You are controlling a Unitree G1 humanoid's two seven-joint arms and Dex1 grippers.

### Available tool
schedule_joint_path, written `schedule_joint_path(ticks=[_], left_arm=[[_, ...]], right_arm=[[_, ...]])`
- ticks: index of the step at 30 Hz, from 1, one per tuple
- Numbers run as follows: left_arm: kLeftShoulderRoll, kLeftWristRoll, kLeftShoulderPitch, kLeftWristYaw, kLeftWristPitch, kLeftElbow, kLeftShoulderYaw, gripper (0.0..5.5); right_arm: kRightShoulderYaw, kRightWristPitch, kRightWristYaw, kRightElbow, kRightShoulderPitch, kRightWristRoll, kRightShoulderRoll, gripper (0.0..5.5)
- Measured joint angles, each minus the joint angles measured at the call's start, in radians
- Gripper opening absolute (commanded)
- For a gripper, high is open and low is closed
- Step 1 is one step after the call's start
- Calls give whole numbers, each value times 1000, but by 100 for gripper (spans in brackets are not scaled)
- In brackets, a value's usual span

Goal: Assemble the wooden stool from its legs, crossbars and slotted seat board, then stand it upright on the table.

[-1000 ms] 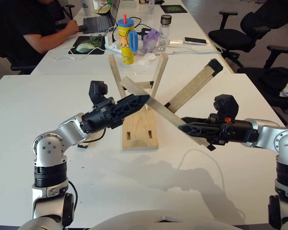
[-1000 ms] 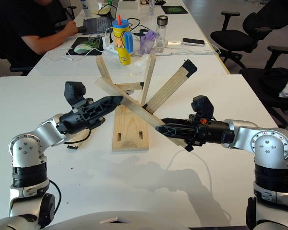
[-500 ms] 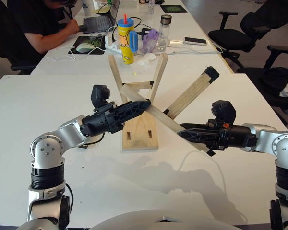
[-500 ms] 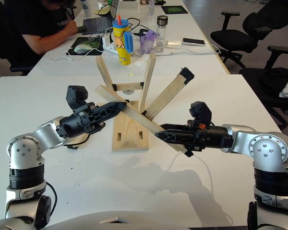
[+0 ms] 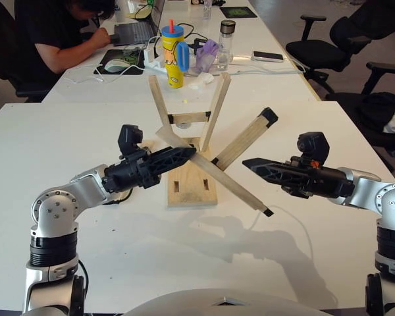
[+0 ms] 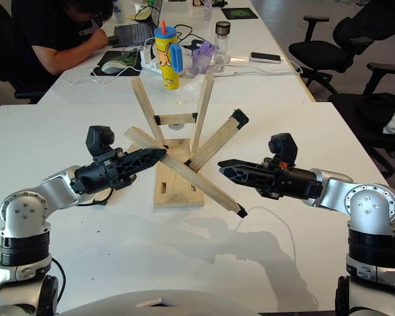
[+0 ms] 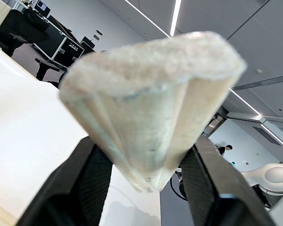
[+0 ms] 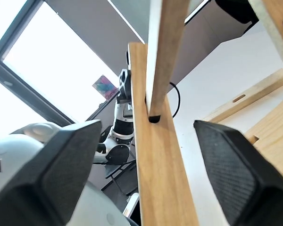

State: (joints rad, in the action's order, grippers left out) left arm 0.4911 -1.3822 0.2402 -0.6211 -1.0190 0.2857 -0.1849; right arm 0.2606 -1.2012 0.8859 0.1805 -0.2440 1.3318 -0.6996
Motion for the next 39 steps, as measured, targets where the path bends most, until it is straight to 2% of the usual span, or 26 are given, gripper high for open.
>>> schedule_joint_path(ticks=[5,6,9,13,17,26,34,39], left_arm=[[168,23,-47,-100,-21,-29,-110,205],[233,50,-48,-143,-24,-55,-138,205],[329,114,-23,-234,-13,-118,-164,205],[363,185,31,-308,34,-168,-166,205],[358,297,57,-342,132,-197,-152,205],[300,522,39,-375,341,-153,-63,205],[286,541,37,-422,372,-154,-64,205],[278,544,26,-438,394,-152,-74,205]], right_arm=[[-123,229,24,5,86,-330,-24,429],[-167,308,36,17,117,-424,-29,429],[-302,523,51,74,157,-664,-37,429],[-460,789,24,91,178,-953,-30,429],[-600,1046,-53,-31,171,-1241,10,429],[-624,1184,-107,-195,107,-1345,121,429],[-554,1202,-185,-320,36,-1394,141,429],[-542,1120,-100,-240,73,-1298,144,429]])
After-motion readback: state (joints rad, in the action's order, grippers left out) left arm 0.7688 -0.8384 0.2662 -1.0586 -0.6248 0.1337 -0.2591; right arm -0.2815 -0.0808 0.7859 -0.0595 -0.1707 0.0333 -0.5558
